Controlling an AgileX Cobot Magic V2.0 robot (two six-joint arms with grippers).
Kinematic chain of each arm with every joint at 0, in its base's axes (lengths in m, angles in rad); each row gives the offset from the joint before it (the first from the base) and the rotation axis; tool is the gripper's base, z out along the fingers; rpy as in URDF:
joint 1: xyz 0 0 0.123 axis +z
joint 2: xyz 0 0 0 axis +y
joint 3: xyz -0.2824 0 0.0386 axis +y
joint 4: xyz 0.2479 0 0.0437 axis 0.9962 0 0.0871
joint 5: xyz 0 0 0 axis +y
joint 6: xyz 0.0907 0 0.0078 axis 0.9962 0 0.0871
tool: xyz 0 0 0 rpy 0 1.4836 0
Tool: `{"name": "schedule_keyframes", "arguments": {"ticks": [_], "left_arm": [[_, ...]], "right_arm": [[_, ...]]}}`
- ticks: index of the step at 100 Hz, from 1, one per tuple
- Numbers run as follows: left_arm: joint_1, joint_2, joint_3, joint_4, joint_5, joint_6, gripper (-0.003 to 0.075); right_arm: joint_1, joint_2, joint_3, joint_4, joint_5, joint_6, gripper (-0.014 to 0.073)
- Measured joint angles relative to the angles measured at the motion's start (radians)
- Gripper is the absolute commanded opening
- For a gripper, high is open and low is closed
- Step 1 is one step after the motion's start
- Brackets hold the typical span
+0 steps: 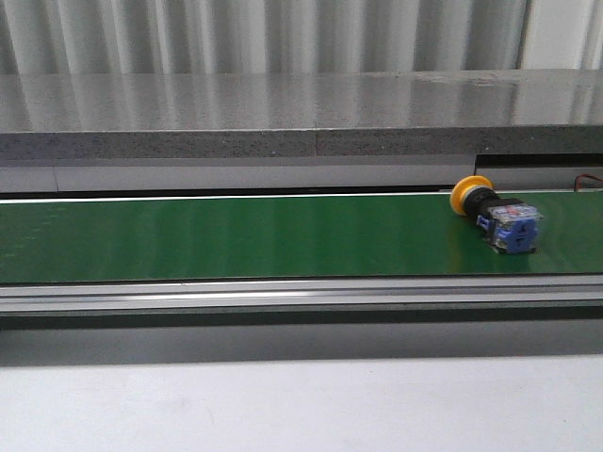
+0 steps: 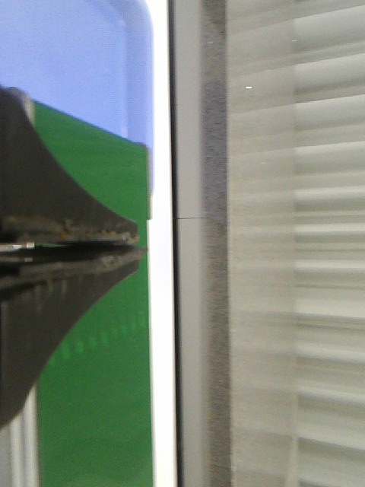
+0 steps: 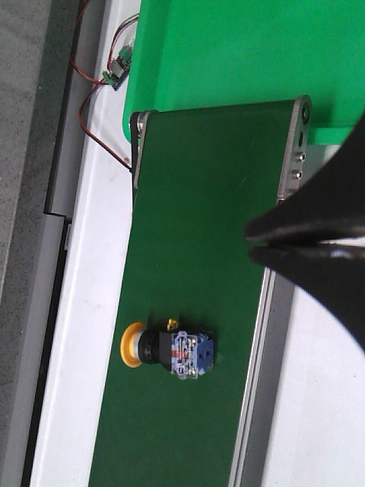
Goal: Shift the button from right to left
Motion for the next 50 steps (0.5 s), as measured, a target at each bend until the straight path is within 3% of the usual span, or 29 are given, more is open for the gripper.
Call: {"name": "schedule_keyframes", "arguments": {"ticks": [15, 33, 50], "left_arm": [[0.0, 0.0, -0.004, -0.004, -0.078, 0.0, -0.002], [0.0, 0.025, -0.081, -0.022, -0.008, 0.0, -0.002], [0.0, 0.188, -0.238, -0.038, 0.062, 0.0, -0.002]], "right_arm": [[0.0, 0.0, 0.0, 0.0, 0.0, 0.0, -0.0067], [0.0, 0.0, 0.0, 0.0, 0.0, 0.0, -0.0067], [0.0, 0.0, 0.0, 0.0, 0.0, 0.0, -0.0067]]}}
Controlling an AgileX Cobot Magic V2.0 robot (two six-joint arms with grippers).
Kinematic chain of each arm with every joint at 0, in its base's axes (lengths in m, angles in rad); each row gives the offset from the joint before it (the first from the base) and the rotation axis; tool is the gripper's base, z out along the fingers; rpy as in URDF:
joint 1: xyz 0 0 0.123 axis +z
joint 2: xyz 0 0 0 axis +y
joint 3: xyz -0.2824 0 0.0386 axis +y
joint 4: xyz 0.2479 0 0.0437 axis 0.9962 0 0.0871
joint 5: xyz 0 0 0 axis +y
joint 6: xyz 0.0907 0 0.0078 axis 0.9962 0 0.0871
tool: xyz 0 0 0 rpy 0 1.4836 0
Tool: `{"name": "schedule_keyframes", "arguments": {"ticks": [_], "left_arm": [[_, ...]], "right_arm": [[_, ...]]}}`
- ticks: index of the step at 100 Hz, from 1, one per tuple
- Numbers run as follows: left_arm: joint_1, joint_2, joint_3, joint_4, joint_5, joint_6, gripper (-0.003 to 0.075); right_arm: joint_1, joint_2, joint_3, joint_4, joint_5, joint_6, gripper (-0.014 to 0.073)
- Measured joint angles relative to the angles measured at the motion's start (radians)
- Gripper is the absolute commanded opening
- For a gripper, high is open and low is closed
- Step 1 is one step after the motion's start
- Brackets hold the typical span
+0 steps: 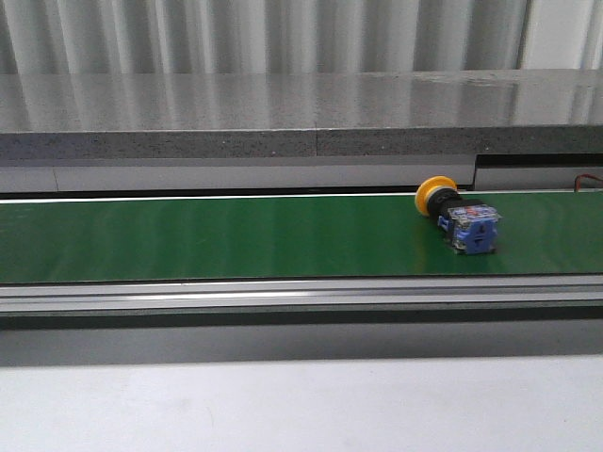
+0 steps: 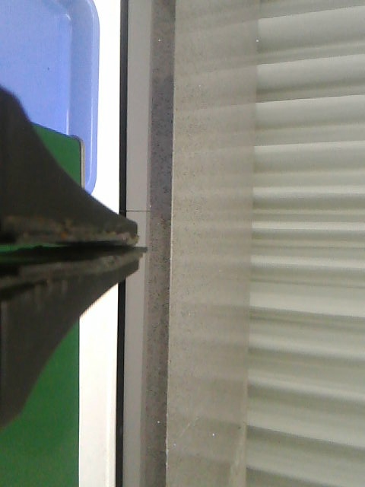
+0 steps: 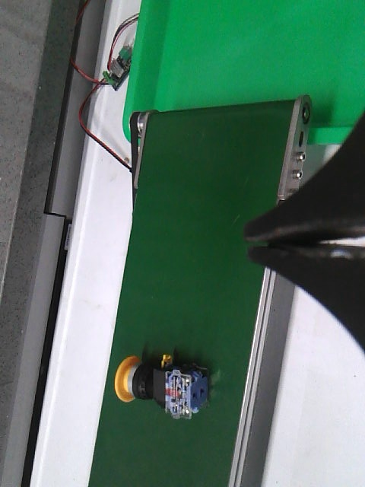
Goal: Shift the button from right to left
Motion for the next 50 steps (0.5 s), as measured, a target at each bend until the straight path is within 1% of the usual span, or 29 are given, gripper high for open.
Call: {"name": "schedule_keyframes", "arguments": {"ticks": [29, 50], "left_arm": [[0.0, 0.347, -0.311, -0.039, 0.297, 0.0, -0.002], [0.0, 0.537, -0.475, -0.047, 0.568, 0.0, -0.002]], "right_arm": [[0.0, 0.0, 0.0, 0.0, 0.0, 0.0, -0.0067], [0.0, 0.0, 0.0, 0.0, 0.0, 0.0, -0.0067]]}}
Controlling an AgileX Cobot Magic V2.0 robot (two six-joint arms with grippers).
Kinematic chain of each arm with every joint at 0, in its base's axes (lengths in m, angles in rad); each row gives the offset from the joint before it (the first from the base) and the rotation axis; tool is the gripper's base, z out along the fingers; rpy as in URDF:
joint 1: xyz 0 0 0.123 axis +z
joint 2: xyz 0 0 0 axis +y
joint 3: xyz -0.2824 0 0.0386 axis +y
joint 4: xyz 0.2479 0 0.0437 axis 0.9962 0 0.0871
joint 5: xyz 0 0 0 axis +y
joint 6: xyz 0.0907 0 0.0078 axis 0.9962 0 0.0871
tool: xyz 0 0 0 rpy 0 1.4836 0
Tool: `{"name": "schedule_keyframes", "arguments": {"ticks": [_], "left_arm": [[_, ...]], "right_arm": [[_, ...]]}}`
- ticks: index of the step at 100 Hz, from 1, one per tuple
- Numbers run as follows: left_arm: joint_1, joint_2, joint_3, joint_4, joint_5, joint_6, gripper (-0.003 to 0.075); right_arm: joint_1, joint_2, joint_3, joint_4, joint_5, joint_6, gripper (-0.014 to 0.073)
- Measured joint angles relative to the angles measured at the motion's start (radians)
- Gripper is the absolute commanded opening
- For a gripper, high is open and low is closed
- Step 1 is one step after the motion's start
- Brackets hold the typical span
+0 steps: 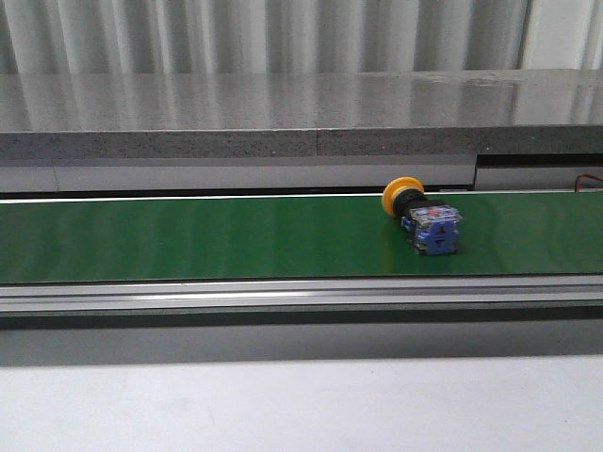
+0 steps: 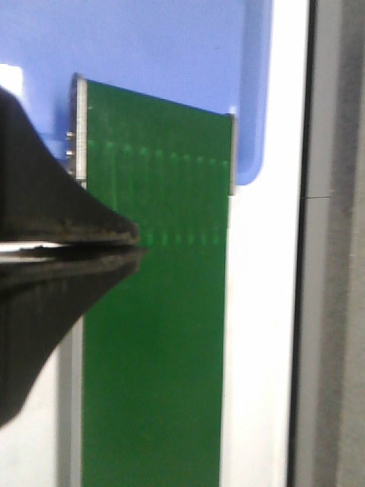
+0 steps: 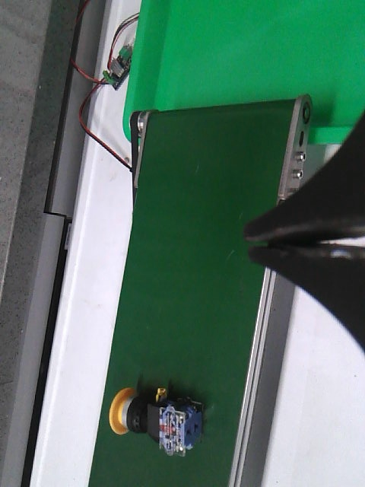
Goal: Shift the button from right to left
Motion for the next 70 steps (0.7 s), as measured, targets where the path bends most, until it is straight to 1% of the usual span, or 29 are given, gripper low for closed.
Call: {"name": "schedule_keyframes", "arguments": {"ticks": [8, 22, 45, 51, 55, 60, 63, 65, 69, 70], "left_arm": [[0.0, 0.053, -0.023, 0.0, 0.069, 0.0, -0.002], [0.0, 0.106, -0.029, 0.0, 0.131, -0.002, -0.002], [0.0, 0.144, -0.032, 0.0, 0.152, -0.002, -0.0019], [0.0, 0.15, -0.032, 0.0, 0.152, -0.002, -0.0008], [0.0, 0.152, -0.032, 0.0, 0.152, -0.002, 0.0023], [0.0, 0.154, -0.032, 0.0, 0.152, -0.002, 0.0085], [0.0, 0.154, -0.032, 0.0, 0.152, -0.002, 0.0148], [0.0, 0.154, -0.032, 0.0, 0.152, -0.002, 0.0177], [0.0, 0.154, -0.032, 0.0, 0.152, -0.002, 0.0279], [0.0, 0.154, -0.032, 0.0, 0.152, 0.0, 0.0318]], "right_arm": [[0.0, 0.0, 0.0, 0.0, 0.0, 0.0, -0.0067], [0.0, 0.0, 0.0, 0.0, 0.0, 0.0, -0.0067], [0.0, 0.0, 0.0, 0.0, 0.0, 0.0, -0.0067], [0.0, 0.0, 0.0, 0.0, 0.0, 0.0, -0.0067], [0.0, 0.0, 0.0, 0.0, 0.0, 0.0, -0.0067], [0.0, 0.0, 0.0, 0.0, 0.0, 0.0, -0.0067], [0.0, 0.0, 0.0, 0.0, 0.0, 0.0, -0.0067], [0.0, 0.0, 0.0, 0.0, 0.0, 0.0, -0.0067], [0.0, 0.0, 0.0, 0.0, 0.0, 0.0, -0.0067], [0.0, 0.0, 0.0, 0.0, 0.0, 0.0, -0.0067]]}}
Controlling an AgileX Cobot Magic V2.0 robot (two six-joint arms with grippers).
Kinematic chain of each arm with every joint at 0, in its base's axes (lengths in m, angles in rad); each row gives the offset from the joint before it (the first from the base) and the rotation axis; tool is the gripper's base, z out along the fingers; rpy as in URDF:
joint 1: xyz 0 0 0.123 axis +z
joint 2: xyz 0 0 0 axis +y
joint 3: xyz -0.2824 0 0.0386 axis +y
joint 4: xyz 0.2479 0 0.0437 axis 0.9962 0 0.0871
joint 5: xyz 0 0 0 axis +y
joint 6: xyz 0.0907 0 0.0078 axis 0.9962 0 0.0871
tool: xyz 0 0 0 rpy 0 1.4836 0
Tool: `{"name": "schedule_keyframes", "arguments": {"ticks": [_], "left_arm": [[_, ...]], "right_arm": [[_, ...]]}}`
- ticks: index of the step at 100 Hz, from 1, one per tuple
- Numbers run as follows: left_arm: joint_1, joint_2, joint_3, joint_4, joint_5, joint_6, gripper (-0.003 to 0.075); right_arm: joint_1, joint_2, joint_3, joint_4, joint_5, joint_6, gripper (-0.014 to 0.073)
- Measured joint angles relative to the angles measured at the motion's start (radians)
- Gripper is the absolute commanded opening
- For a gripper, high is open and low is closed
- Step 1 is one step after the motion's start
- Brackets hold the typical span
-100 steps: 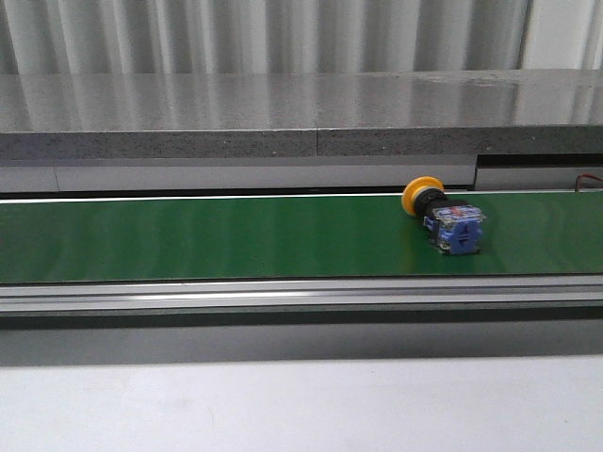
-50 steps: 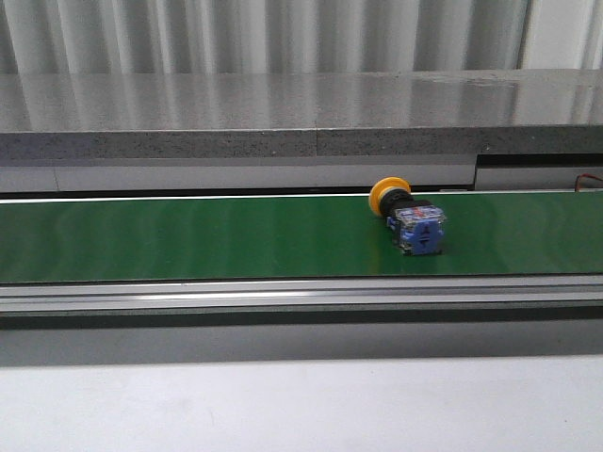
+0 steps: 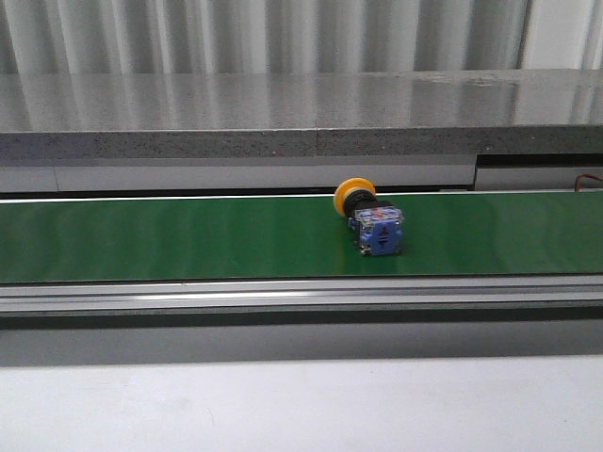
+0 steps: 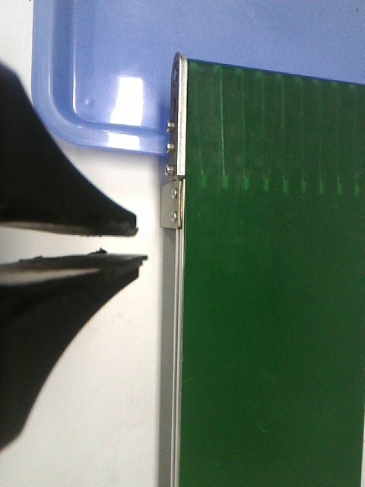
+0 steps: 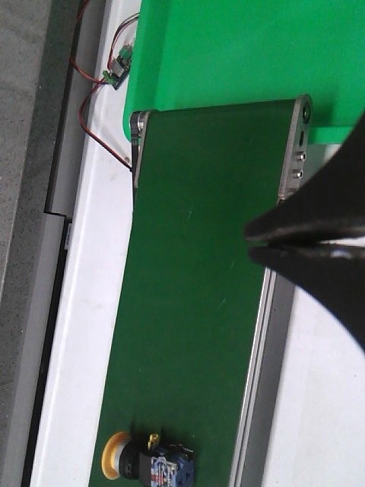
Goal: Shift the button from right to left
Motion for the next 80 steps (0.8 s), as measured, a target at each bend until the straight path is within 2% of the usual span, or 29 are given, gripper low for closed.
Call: {"name": "schedule_keyframes", "arguments": {"ticks": [2, 7, 12, 16, 33, 80], "left_arm": [[0.0, 0.0, 0.0, 0.0, 0.0, 0.0, 0.0358], [0.0, 0.0, 0.0, 0.0, 0.0, 0.0, 0.0526], [0.0, 0.0, 0.0, 0.0, 0.0, 0.0, 0.0655], [0.0, 0.0, 0.0, 0.0, -0.004, 0.0, 0.0719], [0.0, 0.0, 0.0, -0.012, -0.011, 0.0, 0.0625], [0.0, 0.016, -0.005, -0.131, -0.055, 0.0, 0.0621]], "right_arm": [[0.0, 0.0, 0.0, 0.0, 0.0, 0.0, -0.0067], [0.0, 0.0, 0.0, 0.0, 0.0, 0.0, -0.0067], [0.0, 0.0, 0.0, 0.0, 0.0, 0.0, -0.0067], [0.0, 0.0, 0.0, 0.0, 0.0, 0.0, -0.0067], [0.0, 0.0, 0.0, 0.0, 0.0, 0.0, -0.0067], [0.0, 0.0, 0.0, 0.0, 0.0, 0.0, -0.0067]]}}
